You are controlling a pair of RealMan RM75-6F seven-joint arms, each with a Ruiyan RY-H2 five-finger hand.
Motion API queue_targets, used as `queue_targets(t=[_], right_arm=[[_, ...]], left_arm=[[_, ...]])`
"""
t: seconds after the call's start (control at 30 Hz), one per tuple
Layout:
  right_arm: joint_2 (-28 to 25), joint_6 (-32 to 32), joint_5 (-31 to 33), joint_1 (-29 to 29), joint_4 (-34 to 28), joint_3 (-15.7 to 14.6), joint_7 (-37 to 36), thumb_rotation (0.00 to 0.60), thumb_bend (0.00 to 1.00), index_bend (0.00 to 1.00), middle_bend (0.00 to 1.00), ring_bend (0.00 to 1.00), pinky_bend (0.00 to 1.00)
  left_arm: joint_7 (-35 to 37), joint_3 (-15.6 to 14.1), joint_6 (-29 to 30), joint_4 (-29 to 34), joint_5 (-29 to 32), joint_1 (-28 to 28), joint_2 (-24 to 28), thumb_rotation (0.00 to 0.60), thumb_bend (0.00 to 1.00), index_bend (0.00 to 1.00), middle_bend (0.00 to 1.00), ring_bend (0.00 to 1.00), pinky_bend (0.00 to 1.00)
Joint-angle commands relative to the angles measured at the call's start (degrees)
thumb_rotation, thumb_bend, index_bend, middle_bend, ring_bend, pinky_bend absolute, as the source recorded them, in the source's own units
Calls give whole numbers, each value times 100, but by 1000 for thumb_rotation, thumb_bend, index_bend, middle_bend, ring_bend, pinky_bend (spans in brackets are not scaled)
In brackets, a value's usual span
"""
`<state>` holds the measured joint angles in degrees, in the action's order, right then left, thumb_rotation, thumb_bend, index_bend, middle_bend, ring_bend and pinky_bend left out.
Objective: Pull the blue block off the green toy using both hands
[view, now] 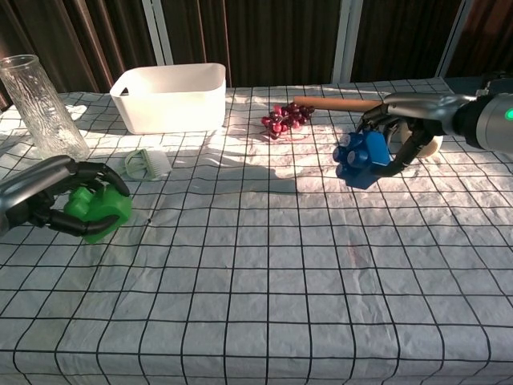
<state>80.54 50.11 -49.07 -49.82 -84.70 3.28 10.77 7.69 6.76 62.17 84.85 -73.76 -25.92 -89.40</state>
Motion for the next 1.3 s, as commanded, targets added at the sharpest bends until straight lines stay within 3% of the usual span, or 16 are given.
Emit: queue_targets(t=[0.03,0.2,0.37,0.43,0.57,0.67,0.73,0.8,0.9,1.0,1.1,1.3], right_arm=[[-46,-151,120,5,17,-83,278,600,306,391,425,218,142],[-168,-459,459,-99,-110,-117,620,600,306,186,263,122,100],[-276,-539,550,-100,-346,-30,617,600,304,5,75,16,53],[-384,-593,555,-98,-462,-29,611,600,287,0,20,0,17],[-498,-638,566,-97,-583,-28,605,600,255,0,0,0,0],[-914,-487,215,102,-1109,59,318,600,240,0,0,0,0],[-1428,186,-460,626,-1659,4,-3,600,240,0,0,0,0],[-2102,1188,-1440,1420,-2189,-491,-28,600,240,0,0,0,0],[-2494,2366,-2156,2395,-2205,-1075,127,600,240,0,0,0,0],[-2243,3594,-2526,3345,-1708,-1311,45,600,240,0,0,0,0],[-1708,4517,-2601,4203,-847,-1300,-436,600,240,0,0,0,0],[-1478,4797,-2951,4600,-235,-1190,-986,600,240,0,0,0,0]], left_arm=[[130,-76,-322,-189,97,-114,-92,600,459,182,134,21,99],[103,-104,-534,-220,211,-156,-99,600,417,25,7,0,36],[182,-102,-397,-74,22,-137,-66,600,366,0,0,0,0],[240,-120,-198,5,-184,-89,-8,600,349,0,0,0,0],[262,-142,3,100,-373,-37,73,600,345,0,0,0,0],[269,-306,709,506,-962,235,529,600,346,0,0,0,0],[89,-481,1607,747,-1357,710,1144,600,346,0,0,0,0],[-75,-843,2428,956,-1592,1357,1864,600,348,0,0,0,0],[-572,-1159,2970,1144,-1333,2030,2378,600,357,0,0,0,0],[-833,-1198,3612,1006,-1198,2560,2257,600,365,0,0,0,0],[-1100,-1273,3871,765,-1304,2828,2093,600,378,0,0,0,0],[-939,-1368,3396,769,-1375,2768,2152,600,379,0,0,0,0]])
